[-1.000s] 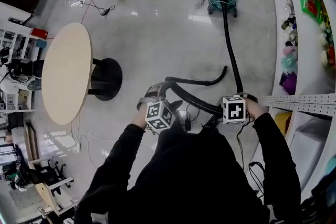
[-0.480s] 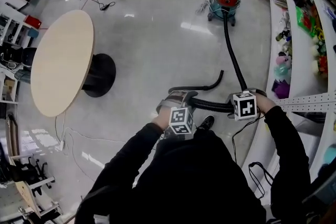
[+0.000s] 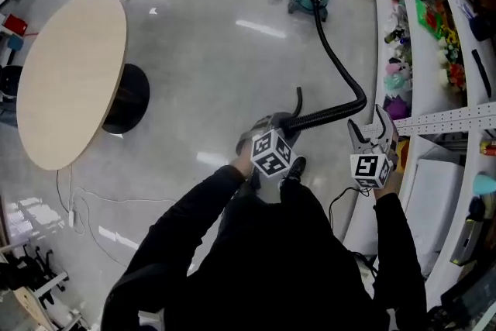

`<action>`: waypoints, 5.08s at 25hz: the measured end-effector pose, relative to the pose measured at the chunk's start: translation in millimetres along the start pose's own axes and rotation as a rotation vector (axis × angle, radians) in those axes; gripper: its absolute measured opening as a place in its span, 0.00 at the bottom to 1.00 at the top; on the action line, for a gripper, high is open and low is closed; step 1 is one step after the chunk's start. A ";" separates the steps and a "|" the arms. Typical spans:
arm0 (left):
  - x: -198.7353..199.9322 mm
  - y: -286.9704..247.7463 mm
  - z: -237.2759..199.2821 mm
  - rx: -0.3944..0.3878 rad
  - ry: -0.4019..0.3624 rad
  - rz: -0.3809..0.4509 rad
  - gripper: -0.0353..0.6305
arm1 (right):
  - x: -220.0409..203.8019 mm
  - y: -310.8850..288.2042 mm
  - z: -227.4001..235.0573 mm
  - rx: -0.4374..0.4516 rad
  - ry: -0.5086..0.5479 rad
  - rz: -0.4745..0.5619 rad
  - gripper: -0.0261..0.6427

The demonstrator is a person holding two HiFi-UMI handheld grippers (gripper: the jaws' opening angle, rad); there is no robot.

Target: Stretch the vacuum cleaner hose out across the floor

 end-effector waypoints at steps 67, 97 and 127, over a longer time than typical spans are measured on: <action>86.8 173.8 483.0 -0.083 0.345 0.071 0.34 | -229.5 439.1 -186.5 0.843 -2.014 0.241 0.65; -54.3 304.3 648.7 -0.013 0.235 0.151 0.52 | -201.9 556.2 -321.0 0.886 -1.772 0.228 0.29; 83.5 185.6 897.1 0.186 -0.169 -0.531 0.19 | -387.1 775.4 -314.9 0.817 -1.560 0.101 0.33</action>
Point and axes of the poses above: the fingertips, and each gripper's own axes: y backward along the fingers, z to its right, x out of its top, the point moved 10 cm from there along y, backward along the fingers, and after that the axes turned 8 degrees about -y, right-handed, at the moved point
